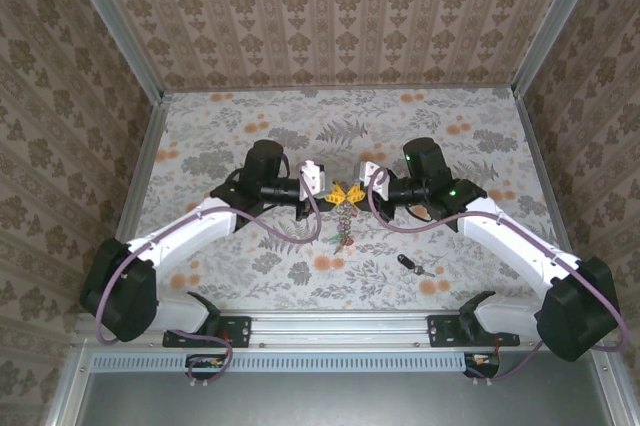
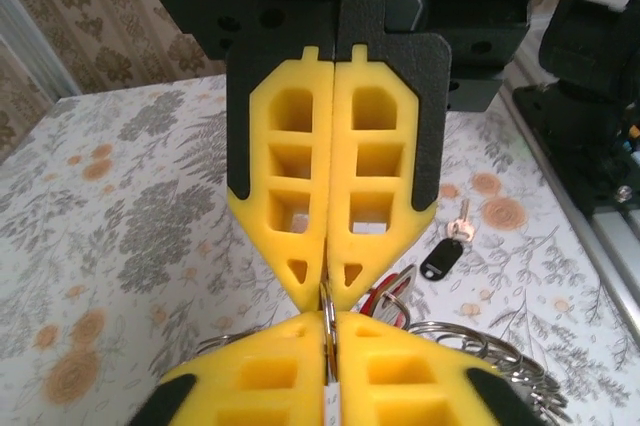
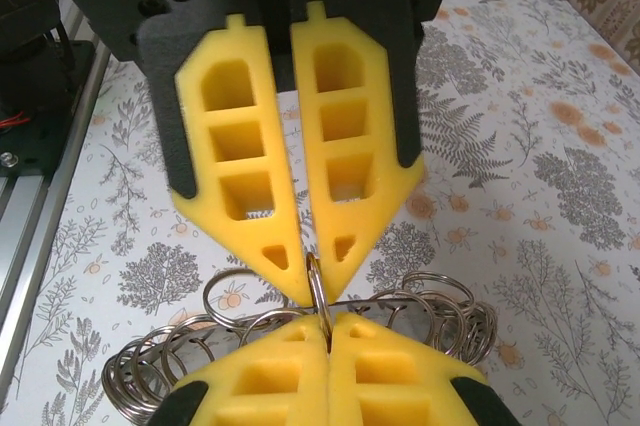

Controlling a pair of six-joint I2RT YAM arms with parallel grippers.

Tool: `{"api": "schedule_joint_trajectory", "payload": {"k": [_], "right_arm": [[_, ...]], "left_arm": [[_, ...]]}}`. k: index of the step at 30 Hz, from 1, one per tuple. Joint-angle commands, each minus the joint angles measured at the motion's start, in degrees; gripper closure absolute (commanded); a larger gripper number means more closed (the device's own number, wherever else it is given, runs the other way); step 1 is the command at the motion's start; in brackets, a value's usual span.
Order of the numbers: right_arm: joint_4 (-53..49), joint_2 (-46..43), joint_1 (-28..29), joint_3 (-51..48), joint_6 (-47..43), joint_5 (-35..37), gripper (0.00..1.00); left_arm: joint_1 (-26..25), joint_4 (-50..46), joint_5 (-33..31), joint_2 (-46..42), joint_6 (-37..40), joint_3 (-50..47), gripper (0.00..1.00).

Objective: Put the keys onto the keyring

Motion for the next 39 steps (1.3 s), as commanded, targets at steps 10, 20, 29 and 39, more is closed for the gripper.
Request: {"api": "schedule_joint_trajectory", "payload": {"k": [10, 20, 29, 39], "right_arm": [[-4.1, 0.3, 1.8, 3.4, -1.0, 5.3, 1.0], [-4.2, 0.6, 2.9, 3.8, -1.0, 6.3, 1.0], [-4.5, 0.3, 3.0, 3.9, -1.4, 6.6, 1.0], [-4.6, 0.3, 3.1, 3.6, -2.1, 7.4, 1.0]], "left_arm": [[-1.5, -10.7, -8.5, -1.3, 6.7, 4.4, 0.8], [-2.9, -11.1, -8.8, 0.7, 7.2, 6.2, 0.8], [-3.4, -14.1, -10.3, 1.9, 8.8, 7.8, 0.85], [-3.4, -14.8, -9.5, 2.0, 8.9, 8.3, 1.0]]}}
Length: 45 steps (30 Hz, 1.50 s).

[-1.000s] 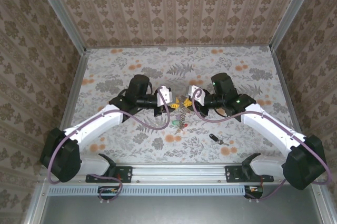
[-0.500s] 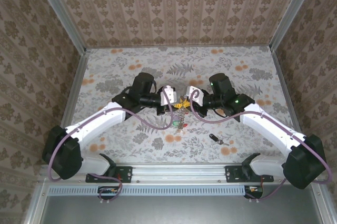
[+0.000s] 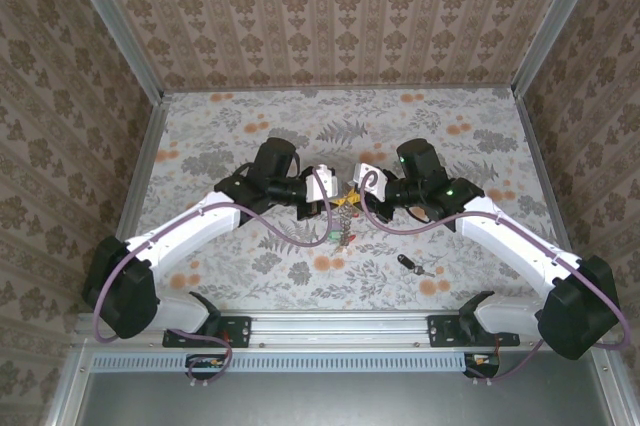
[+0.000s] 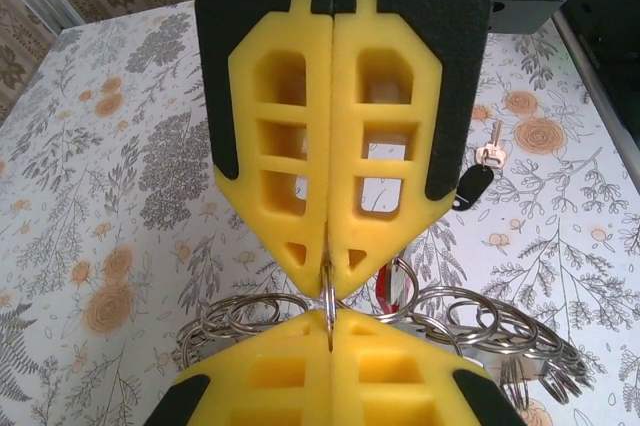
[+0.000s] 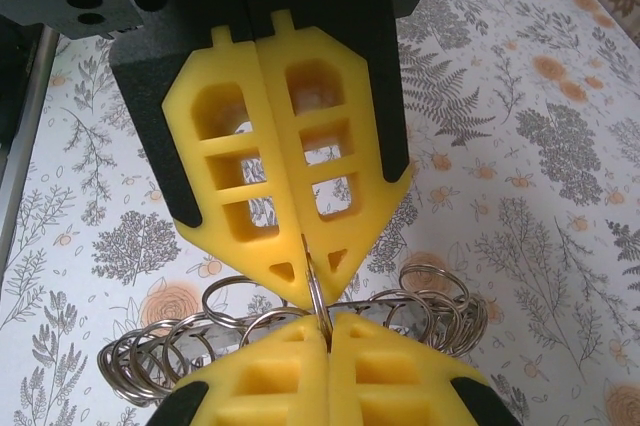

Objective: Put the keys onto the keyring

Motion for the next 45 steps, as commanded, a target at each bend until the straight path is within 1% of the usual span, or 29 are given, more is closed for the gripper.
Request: {"api": "schedule_joint_trajectory", "payload": {"k": [1, 3, 6, 8, 10, 14, 18, 19, 20, 23, 25, 26, 27, 31, 33, 41, 45], "right_arm": [[0.3, -0.2, 0.4, 1.3, -1.2, 0.0, 0.99], [1.5, -0.4, 0.0, 0.3, -1.3, -1.1, 0.94], [2.7, 0.2, -1.1, -0.5, -0.4, -4.9, 0.88], [2.9, 0.7, -1.4, -0.5, -0.3, -6.5, 0.87], [3.9, 1.0, -1.8, -0.9, -0.1, -8.2, 0.86], [6.8, 1.6, -2.7, -1.4, 1.2, -10.7, 0.86], [7.5, 1.9, -3.0, -1.4, 1.6, -10.8, 0.86], [7.5, 1.9, -3.0, -1.4, 1.5, -10.5, 0.89], [7.3, 2.0, -3.1, -1.3, 1.3, -10.2, 0.93], [5.6, 2.2, -3.1, -0.5, 1.0, -8.5, 0.99], [5.1, 1.6, -2.9, -0.3, 0.7, -7.5, 1.0], [4.9, 1.2, -2.8, -0.1, 0.6, -6.6, 1.0], [4.3, 1.0, -2.7, 0.1, 0.3, -6.1, 1.0], [-0.1, 1.1, -1.6, 1.9, -1.4, -3.1, 1.0], [-0.8, 1.1, -1.2, 2.1, -1.8, -2.2, 1.0], [-1.2, 1.0, -0.1, 2.3, -1.8, -1.1, 1.0], [-1.3, 0.8, 0.1, 2.3, -1.8, -1.0, 1.0]], "left_arm": [[-0.1, 0.2, 1.9, 0.2, 0.3, 1.6, 1.0], [0.5, 2.9, 4.6, -0.2, -1.5, 0.6, 1.0], [1.8, 9.9, 10.4, -1.3, -5.1, -2.1, 1.0], [2.5, 13.4, 13.7, -1.8, -7.2, -3.2, 1.0], [2.8, 13.9, 16.1, -1.9, -7.6, -3.4, 1.0], [3.2, 14.6, 18.4, -2.0, -7.6, -3.6, 1.0], [3.3, 15.7, 18.8, -2.0, -8.1, -4.1, 1.0], [3.3, 16.0, 18.9, -2.1, -8.2, -4.3, 1.0], [3.4, 16.6, 19.0, -2.2, -8.4, -4.5, 1.0], [3.5, 16.4, 17.4, -2.4, -8.4, -4.6, 1.0], [3.4, 13.0, 14.9, -2.5, -6.5, -3.9, 1.0], [3.3, 10.1, 13.3, -2.5, -5.0, -3.3, 0.97], [3.2, 8.5, 11.3, -2.5, -4.2, -2.9, 0.91], [2.3, 3.5, 4.0, -2.6, -1.4, -1.9, 0.87], [1.8, 2.2, 2.0, -2.5, -0.8, -1.3, 0.86], [0.3, -0.2, 0.5, -0.7, 1.0, 1.2, 0.82], [-0.2, -1.7, 0.0, 0.3, 1.9, 2.0, 0.82]]}}
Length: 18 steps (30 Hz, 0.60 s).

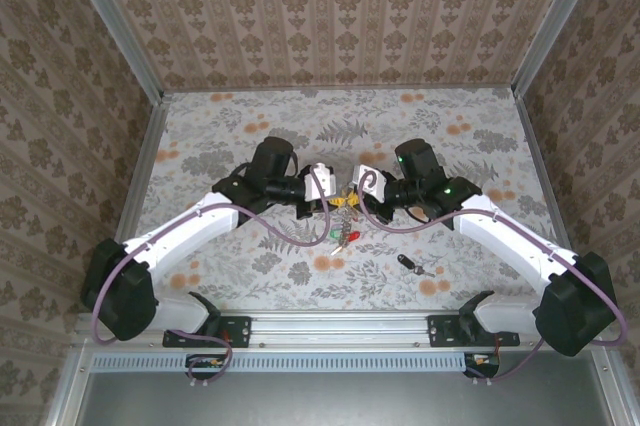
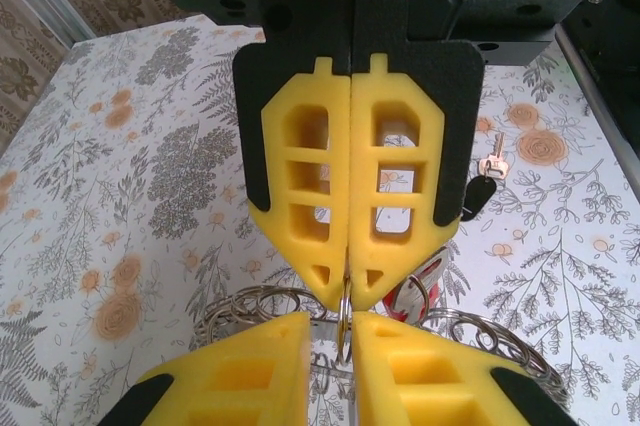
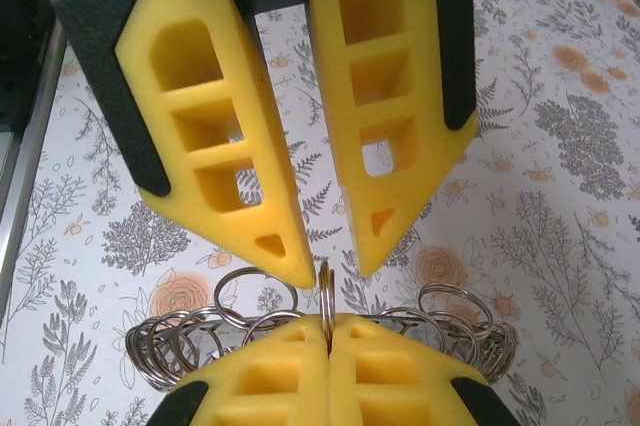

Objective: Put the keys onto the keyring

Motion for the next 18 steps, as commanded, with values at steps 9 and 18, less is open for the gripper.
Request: {"api": "schedule_joint_trajectory", "payload": {"k": [9, 18], "right_arm": [[0.1, -0.6, 0.6, 2.3, -0.6, 0.0, 1.0], [0.3, -1.1, 0.7, 2.1, -0.4, -0.3, 1.0]], "left_arm": [[-0.9, -3.7, -1.7, 1.5, 2.8, 2.8, 0.82], [-1.1, -4.6, -0.6, 1.9, 3.3, 3.3, 1.0]]}}
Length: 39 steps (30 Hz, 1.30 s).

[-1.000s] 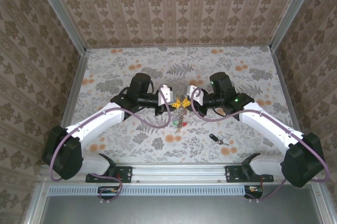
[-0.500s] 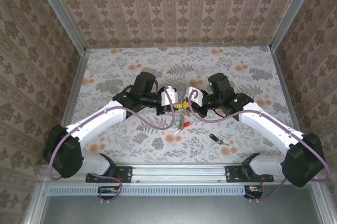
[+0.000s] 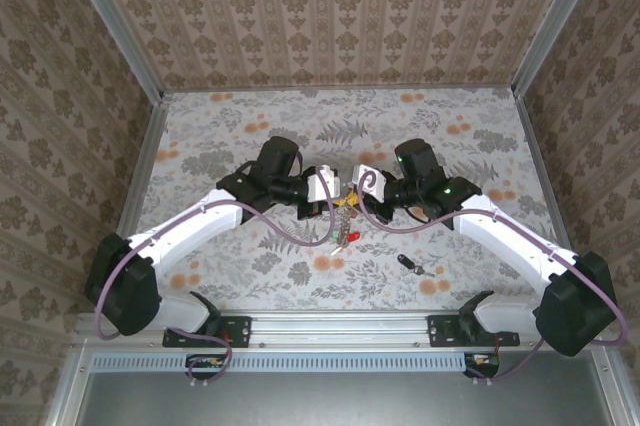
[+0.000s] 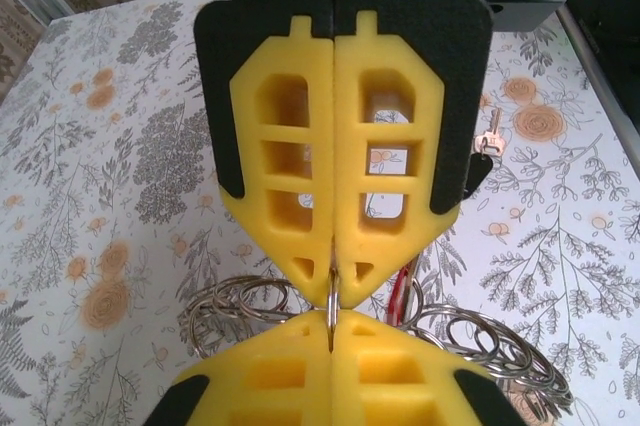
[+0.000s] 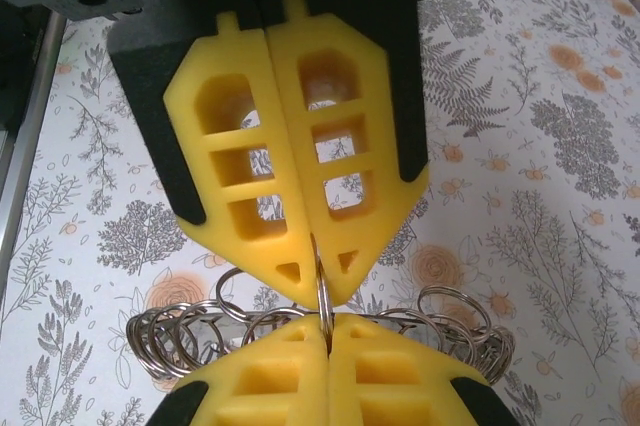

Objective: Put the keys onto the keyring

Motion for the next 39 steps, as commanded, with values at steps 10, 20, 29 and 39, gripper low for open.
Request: {"api": "schedule_joint_trajectory", "payload": {"k": [10, 20, 29, 39], "right_arm": [[5.1, -1.5, -1.2, -1.7, 0.6, -3.3, 0.88], [9.7, -0.1, -3.1, -2.8, 3.1, -8.4, 0.86], [9.2, 0.3, -3.3, -2.1, 3.6, -10.3, 0.94], [2.9, -0.2, -2.3, 1.1, 2.2, -4.8, 1.0]], "left_arm": [[3.3, 14.8, 13.3, -3.9, -8.7, -5.1, 1.0], [4.1, 23.0, 20.0, -5.1, -13.3, -7.7, 1.0], [4.2, 23.6, 21.0, -5.0, -13.6, -7.8, 1.0], [3.9, 10.3, 8.6, -5.4, -5.5, -6.0, 0.88]]}}
